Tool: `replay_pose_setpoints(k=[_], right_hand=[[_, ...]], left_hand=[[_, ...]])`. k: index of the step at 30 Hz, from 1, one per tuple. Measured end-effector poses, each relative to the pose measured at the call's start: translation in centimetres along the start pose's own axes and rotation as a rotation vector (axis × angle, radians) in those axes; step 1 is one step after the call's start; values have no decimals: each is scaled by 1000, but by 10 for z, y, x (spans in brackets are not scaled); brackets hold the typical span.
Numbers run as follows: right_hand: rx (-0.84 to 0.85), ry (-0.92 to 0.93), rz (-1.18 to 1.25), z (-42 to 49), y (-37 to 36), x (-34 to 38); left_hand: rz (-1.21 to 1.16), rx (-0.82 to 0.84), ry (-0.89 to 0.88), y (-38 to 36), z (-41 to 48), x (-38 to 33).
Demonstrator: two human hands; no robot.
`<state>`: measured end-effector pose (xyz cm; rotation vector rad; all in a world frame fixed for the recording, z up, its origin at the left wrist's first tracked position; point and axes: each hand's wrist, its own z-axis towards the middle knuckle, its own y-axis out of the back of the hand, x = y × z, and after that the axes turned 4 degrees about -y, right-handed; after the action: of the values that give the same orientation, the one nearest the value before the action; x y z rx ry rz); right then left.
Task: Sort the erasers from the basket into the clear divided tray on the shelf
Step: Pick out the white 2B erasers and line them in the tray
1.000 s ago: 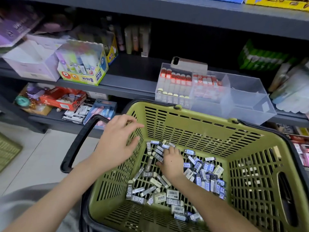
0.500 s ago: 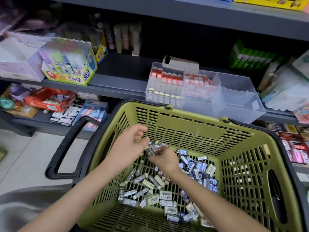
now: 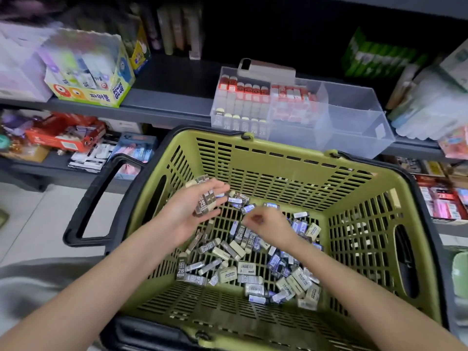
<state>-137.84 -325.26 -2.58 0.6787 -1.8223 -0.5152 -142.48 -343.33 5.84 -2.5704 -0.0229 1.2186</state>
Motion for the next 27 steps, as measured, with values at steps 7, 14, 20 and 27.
replay_pose_setpoints(k=[7,14,20,27], right_hand=[[224,200,-597,19,-32,-55],[238,359,-808,38,-33,-62],[132,378,-771,45,-30,-63],[44,310,-733,30,-50,-75]], left_hand=[[9,29,-22,9,0,-8],[-18,62,-2,9,2,-7],[-17,64,-6,9,4,-5],[-19,58,18,11,7,-3]])
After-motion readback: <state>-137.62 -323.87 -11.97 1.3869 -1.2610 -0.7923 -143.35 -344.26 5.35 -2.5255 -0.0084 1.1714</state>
